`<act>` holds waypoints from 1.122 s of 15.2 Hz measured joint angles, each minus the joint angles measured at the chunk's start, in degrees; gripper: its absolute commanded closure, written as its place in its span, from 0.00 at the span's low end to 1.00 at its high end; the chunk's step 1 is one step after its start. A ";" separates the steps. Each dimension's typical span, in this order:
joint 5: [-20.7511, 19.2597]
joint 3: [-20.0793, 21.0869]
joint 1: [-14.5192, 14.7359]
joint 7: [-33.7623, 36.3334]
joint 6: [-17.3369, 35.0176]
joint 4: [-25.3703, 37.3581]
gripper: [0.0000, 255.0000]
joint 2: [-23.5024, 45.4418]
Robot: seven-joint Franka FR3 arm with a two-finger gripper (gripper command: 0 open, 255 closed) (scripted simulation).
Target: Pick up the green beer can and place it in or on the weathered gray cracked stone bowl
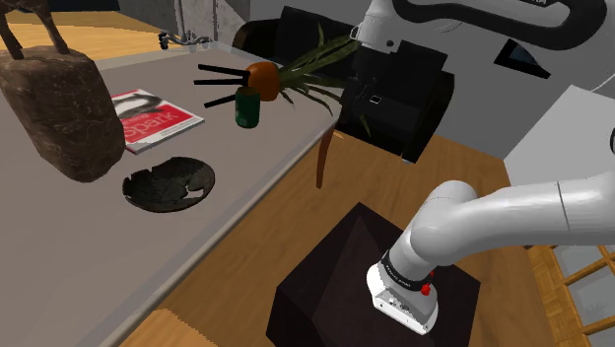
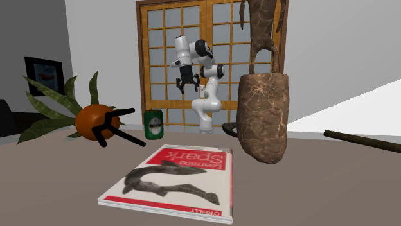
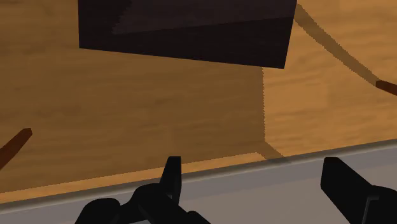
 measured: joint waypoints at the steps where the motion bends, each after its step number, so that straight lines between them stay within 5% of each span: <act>1: 0.00 0.00 0.00 0.00 0.00 0.00 0.00 0.00; 8: -0.78 1.26 0.43 0.78 6.33 6.65 0.00 12.43; 17: -2.61 3.24 1.04 3.48 11.23 22.45 0.00 32.28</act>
